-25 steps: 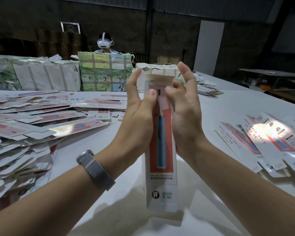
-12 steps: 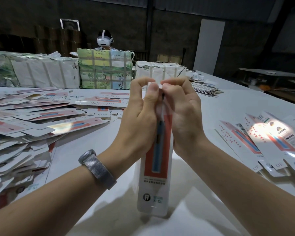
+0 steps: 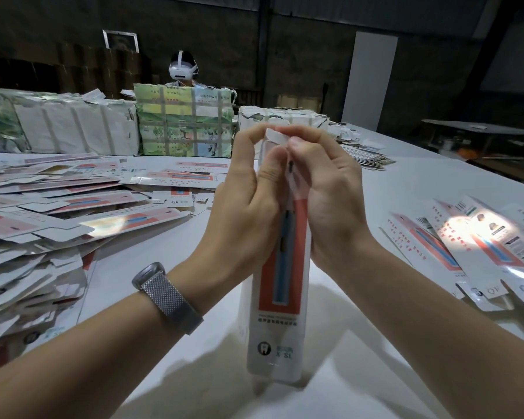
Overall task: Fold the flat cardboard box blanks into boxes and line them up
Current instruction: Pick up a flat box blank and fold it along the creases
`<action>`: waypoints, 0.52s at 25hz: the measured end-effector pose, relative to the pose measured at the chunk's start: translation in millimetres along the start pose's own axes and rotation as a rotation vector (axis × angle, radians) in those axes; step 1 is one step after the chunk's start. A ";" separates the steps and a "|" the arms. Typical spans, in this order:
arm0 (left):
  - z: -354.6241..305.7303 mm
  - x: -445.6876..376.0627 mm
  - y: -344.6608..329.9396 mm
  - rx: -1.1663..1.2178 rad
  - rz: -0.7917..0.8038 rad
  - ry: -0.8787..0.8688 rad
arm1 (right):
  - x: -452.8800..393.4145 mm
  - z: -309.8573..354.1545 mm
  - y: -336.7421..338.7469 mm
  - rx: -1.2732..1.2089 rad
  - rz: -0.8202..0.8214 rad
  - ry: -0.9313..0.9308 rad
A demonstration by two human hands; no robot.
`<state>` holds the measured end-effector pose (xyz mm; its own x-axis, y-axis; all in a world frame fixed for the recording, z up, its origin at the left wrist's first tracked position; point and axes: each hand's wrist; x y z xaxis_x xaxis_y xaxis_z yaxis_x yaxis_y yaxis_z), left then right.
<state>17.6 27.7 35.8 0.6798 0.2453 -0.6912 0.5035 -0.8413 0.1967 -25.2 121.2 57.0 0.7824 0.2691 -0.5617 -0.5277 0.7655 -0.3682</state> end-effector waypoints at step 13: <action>-2.9 0.2 4.6 -0.033 0.053 0.015 | -11.1 6.2 9.7 0.072 0.030 -0.008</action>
<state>21.6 25.3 38.5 0.7140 0.2082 -0.6685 0.4836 -0.8371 0.2558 -36.9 129.3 64.2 0.7693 0.2975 -0.5654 -0.5262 0.7970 -0.2966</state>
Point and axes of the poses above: each hand's wrist, its own x-axis away from the middle knuckle, its own y-axis out of the back of the hand, z = x × y, and after that the axes turned 8 degrees about -x, right-handed
